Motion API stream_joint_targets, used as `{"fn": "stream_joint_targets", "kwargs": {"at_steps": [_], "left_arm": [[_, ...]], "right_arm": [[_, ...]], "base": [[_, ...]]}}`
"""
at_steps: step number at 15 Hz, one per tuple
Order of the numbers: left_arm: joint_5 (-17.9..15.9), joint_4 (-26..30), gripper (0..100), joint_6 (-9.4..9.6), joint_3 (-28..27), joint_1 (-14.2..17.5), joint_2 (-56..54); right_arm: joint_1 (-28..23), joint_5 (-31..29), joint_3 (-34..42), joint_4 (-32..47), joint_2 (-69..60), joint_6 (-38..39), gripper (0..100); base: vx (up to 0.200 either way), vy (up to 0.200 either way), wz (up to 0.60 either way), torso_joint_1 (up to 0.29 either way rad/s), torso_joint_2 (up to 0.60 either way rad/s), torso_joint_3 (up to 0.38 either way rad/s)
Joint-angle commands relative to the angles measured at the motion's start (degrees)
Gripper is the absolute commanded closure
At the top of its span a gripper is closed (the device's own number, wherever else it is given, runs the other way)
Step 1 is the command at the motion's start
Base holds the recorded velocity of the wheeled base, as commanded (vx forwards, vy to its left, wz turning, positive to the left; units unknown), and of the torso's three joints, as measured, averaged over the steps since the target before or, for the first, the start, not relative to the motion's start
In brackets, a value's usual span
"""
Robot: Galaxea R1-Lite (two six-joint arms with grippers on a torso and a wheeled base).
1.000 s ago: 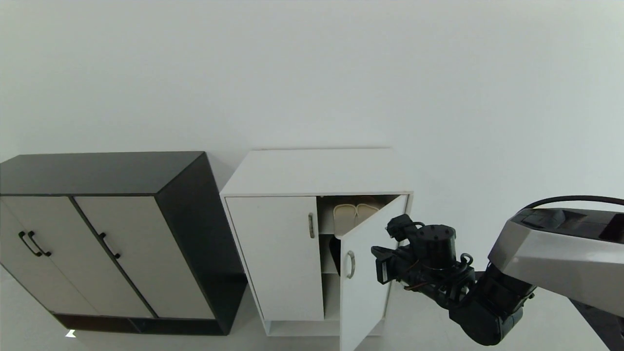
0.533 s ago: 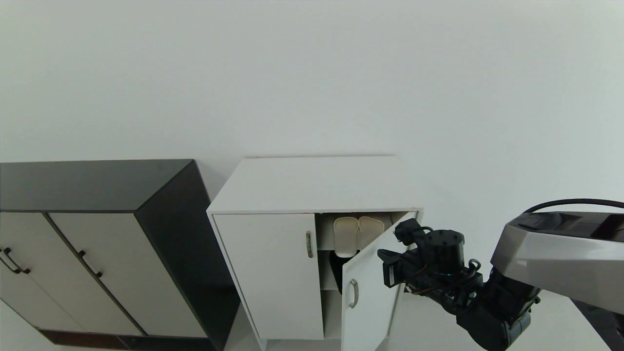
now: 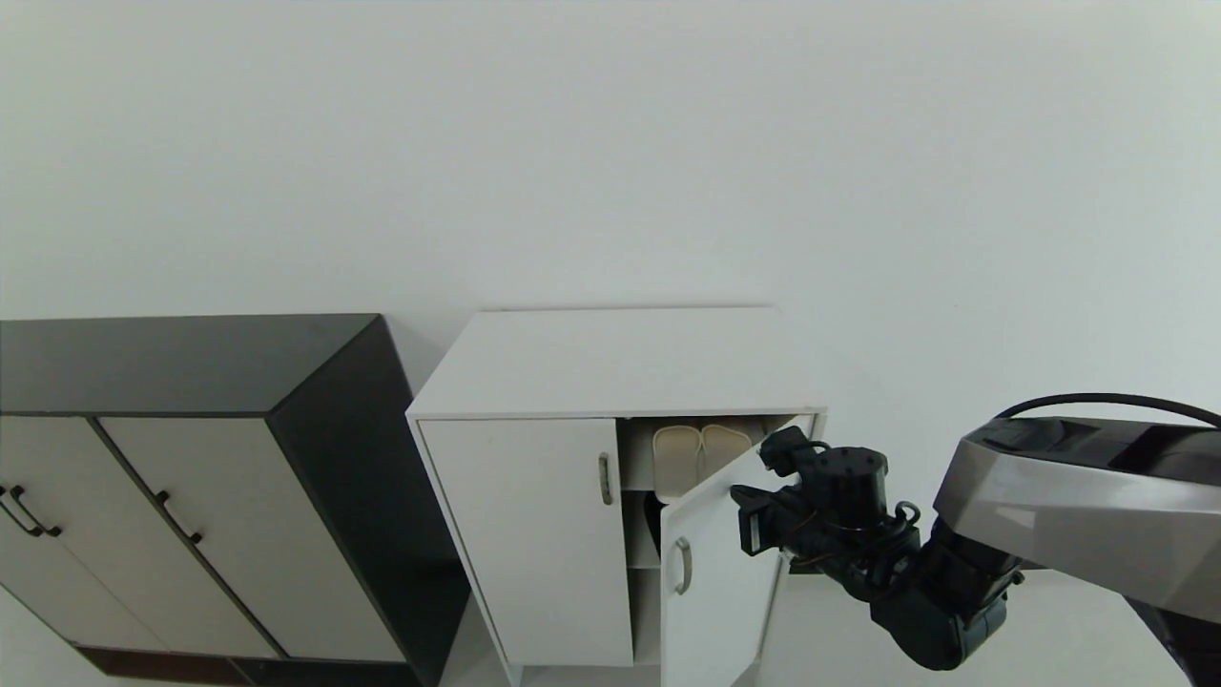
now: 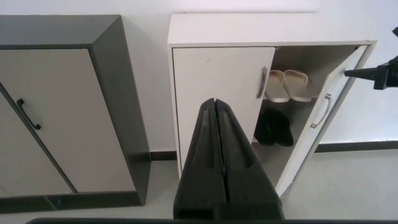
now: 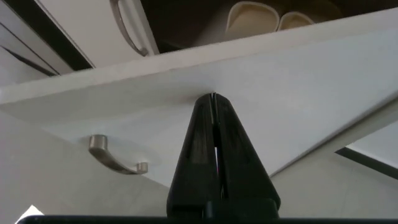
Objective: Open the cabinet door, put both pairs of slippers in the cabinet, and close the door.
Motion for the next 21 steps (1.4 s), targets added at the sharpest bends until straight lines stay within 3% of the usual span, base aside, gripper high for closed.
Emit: {"fn": "stream_joint_targets", "kwargs": {"at_steps": [1, 9, 21], "left_arm": [[0.01, -0.02, 100, -0.04, 0.01, 0.09, 0.08], [0.01, -0.02, 100, -0.04, 0.01, 0.09, 0.08], [0.01, -0.02, 100, -0.04, 0.01, 0.0, 0.08]], "right_arm": [[-0.79, -0.02, -4.65, 2.2, 2.35, -0.01, 100], [-2.99, -0.02, -16.86, 8.97, 5.95, -0.01, 100], [-4.48, 0.07, -22.31, 9.76, 9.03, 0.52, 100]], "base": [[0.0, 0.0, 0.0, 0.0, 0.0, 0.0], [0.0, 0.0, 0.0, 0.0, 0.0, 0.0], [0.0, 0.0, 0.0, 0.0, 0.0, 0.0]]}}
